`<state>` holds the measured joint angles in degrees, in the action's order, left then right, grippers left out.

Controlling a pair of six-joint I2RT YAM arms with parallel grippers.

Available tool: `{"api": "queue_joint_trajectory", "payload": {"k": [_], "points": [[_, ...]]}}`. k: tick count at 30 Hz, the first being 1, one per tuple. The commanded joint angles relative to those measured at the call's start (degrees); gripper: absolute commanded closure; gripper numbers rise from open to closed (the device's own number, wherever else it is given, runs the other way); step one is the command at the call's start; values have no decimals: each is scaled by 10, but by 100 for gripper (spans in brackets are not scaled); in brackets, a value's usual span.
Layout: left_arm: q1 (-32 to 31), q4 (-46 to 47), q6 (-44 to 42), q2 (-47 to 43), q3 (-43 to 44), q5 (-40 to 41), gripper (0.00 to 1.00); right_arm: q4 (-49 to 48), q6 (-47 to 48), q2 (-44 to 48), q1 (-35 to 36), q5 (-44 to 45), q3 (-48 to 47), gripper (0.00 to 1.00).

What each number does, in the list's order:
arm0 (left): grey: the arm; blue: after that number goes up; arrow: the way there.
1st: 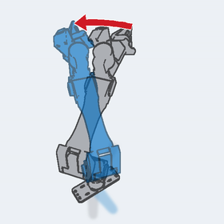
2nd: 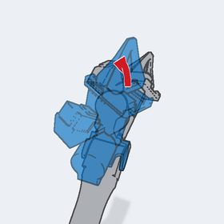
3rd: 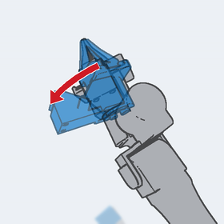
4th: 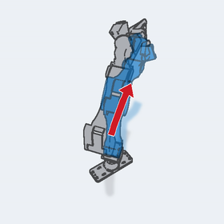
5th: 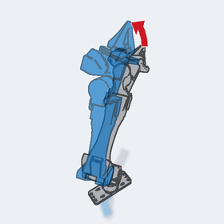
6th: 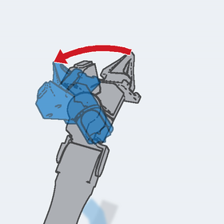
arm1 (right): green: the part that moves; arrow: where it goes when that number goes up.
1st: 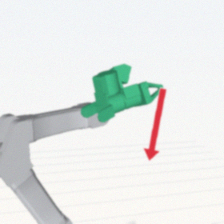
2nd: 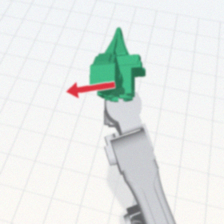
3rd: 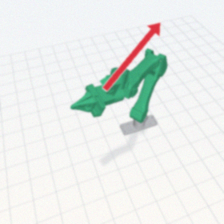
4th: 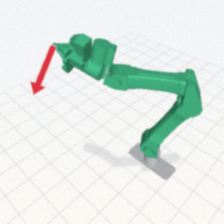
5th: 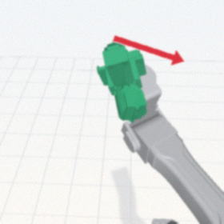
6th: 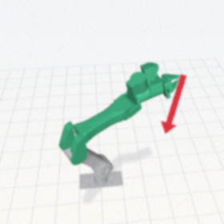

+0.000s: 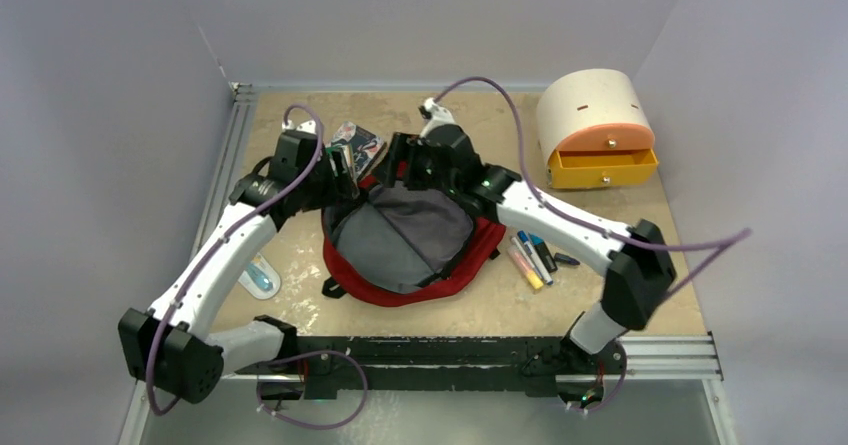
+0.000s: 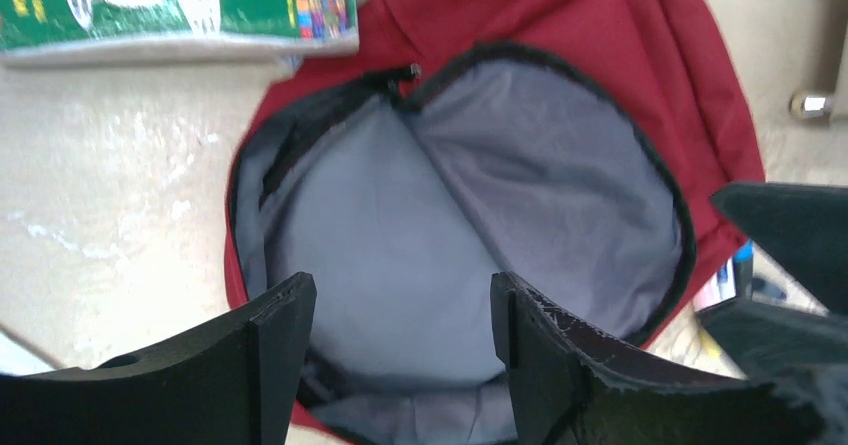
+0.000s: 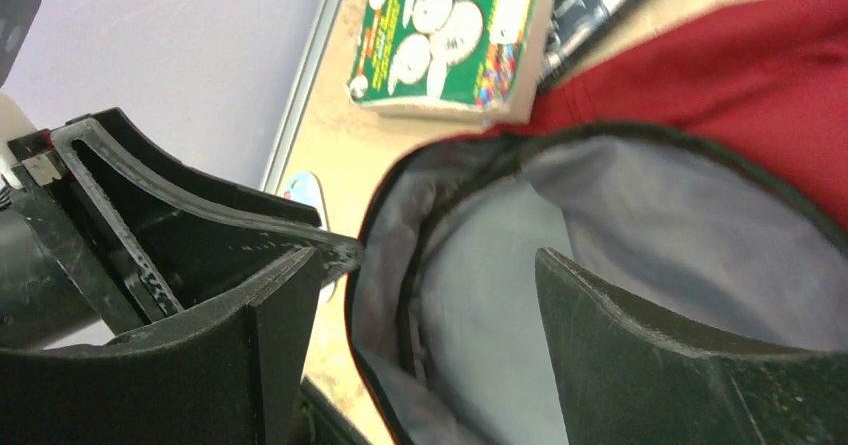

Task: Pack the student bag
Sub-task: Pick up the book from the center of the board.

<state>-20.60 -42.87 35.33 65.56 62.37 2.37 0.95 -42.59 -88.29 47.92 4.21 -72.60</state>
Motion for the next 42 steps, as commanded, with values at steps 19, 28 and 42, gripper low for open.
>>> {"api": "queue_joint_trajectory", "payload": {"k": [19,28,42], "points": [[313,182,-21,239,70,-110,44,-72,63,-396,-74,-179,-369,23],[326,194,-31,295,73,-103,54,-100,70,-464,-74,-206,-431,24],[330,189,-27,329,39,-95,61,-106,53,-560,-74,-210,-505,22]]}}
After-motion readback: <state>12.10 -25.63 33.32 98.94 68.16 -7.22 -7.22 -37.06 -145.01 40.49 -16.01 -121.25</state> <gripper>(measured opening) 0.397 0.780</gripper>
